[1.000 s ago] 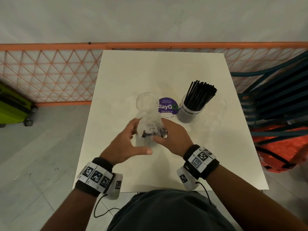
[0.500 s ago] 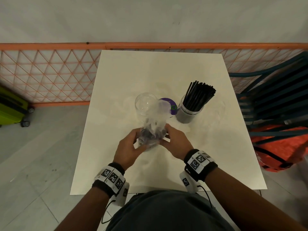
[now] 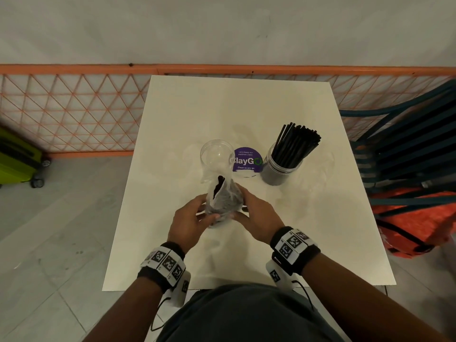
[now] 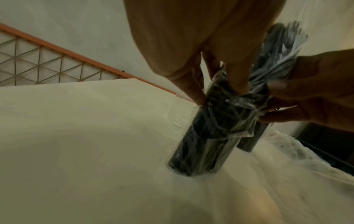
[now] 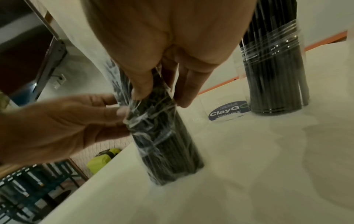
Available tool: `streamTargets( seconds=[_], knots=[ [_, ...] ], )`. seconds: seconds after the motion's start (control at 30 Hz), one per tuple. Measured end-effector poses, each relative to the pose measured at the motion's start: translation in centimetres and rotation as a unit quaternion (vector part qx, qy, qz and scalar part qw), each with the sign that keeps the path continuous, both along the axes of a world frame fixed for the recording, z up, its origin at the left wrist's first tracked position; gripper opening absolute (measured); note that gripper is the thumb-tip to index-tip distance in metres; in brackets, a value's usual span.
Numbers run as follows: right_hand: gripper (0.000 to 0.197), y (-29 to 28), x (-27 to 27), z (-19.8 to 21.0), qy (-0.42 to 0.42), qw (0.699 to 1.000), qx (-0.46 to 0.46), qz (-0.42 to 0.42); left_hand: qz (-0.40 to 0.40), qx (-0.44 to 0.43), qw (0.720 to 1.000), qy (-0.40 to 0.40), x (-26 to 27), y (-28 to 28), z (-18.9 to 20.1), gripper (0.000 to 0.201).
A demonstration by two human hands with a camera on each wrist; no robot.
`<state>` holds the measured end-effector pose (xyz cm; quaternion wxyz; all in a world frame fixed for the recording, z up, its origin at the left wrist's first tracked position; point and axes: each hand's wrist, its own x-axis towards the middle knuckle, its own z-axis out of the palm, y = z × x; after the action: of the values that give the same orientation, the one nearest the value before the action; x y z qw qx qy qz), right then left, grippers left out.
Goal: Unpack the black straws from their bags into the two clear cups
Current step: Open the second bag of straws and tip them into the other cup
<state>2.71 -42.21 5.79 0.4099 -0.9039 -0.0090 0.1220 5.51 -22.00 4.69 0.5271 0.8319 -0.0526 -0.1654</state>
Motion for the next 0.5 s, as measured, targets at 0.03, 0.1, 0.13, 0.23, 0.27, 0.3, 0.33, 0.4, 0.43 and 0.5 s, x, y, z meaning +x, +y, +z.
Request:
streamTargets(
  seconds=[0.03, 0.1, 0.13, 0.23, 0.27, 0.3, 0.33, 0.4, 0.43, 0.5],
  knots=[
    [0.064, 0.1, 0.0, -0.2, 0.003, 1.0, -0.023, 0.005, -0.012, -0.013, 1.0, 0.009, 0.1, 0.0, 0.3, 0.051],
    [0.051, 0.2, 0.1, -0.5, 0.008, 0.998, -0.054, 0.021, -0.043, -0.036, 0.998, 0.011, 0.2, -0.1, 0.7, 0.077],
    [0.048, 0.2, 0.2, -0.5, 0.006, 0.998, -0.055, 0.022, -0.054, -0.041, 0.998, 0.011, 0.2, -0.1, 0.7, 0.083],
    [0.053, 0.0, 0.2, -0.3, -0.013, 1.0, -0.017, 0.006, -0.031, -0.039, 0.998, 0.023, 0.1, -0.1, 0.3, 0.07],
    [0.057, 0.0, 0.1, -0.3, -0.015, 1.0, 0.0, 0.006, -0.02, -0.027, 0.999, 0.025, 0.1, 0.0, 0.0, 0.065],
    [0.059, -0.1, 0.1, -0.4, -0.012, 1.0, 0.008, 0.008, -0.016, -0.011, 1.0, 0.025, 0.2, 0.0, -0.1, 0.061],
    [0.059, -0.1, 0.1, -0.6, -0.004, 1.0, 0.002, 0.012, -0.018, -0.002, 1.0, 0.025, 0.2, 0.0, -0.2, 0.06],
    [0.054, -0.2, 0.2, -1.1, 0.013, 0.999, -0.034, 0.017, -0.026, -0.016, 0.999, 0.029, 0.1, -0.3, 0.0, 0.063],
    [0.05, -0.2, 0.3, -1.2, 0.021, 0.998, -0.054, 0.02, -0.031, -0.024, 0.999, 0.027, 0.0, -0.5, 0.2, 0.067],
    [0.045, -0.3, 0.6, -1.2, 0.032, 0.996, -0.082, 0.025, -0.031, -0.019, 0.999, 0.013, -0.2, -0.7, 0.4, 0.072]
  ],
)
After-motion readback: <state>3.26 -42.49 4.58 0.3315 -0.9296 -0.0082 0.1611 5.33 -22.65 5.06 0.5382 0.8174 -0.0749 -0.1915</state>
